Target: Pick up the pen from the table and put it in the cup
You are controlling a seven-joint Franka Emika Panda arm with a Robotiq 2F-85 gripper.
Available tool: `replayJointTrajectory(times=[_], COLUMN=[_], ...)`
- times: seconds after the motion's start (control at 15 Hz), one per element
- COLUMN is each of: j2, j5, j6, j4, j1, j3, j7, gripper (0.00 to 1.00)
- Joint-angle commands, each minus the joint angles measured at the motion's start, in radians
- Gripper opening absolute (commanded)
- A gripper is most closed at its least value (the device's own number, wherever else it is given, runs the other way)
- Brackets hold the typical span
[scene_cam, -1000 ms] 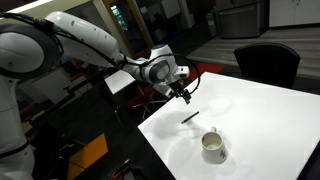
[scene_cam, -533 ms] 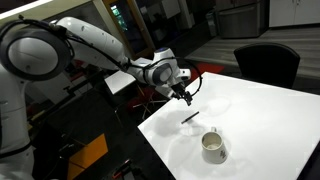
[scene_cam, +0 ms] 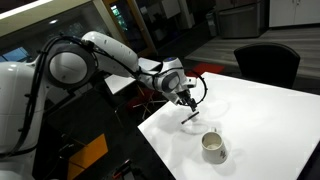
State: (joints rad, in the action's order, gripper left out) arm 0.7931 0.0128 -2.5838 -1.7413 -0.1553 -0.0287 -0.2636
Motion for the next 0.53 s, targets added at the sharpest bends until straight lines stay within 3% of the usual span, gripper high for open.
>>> replayJointTrajectory(times=[0.0, 0.27, 0.47], j2=[0.062, 0.107, 0.127], j5=[-0.037, -0.066, -0.084], j6=[0.005, 0.005, 0.003], j4=[0.068, 0.099, 0.110], j1=[-0.014, -0.013, -0.012], j3=[0.020, 0.015, 0.017], j7=[-0.039, -0.047, -0.050], gripper=[1.00, 0.86, 0.84])
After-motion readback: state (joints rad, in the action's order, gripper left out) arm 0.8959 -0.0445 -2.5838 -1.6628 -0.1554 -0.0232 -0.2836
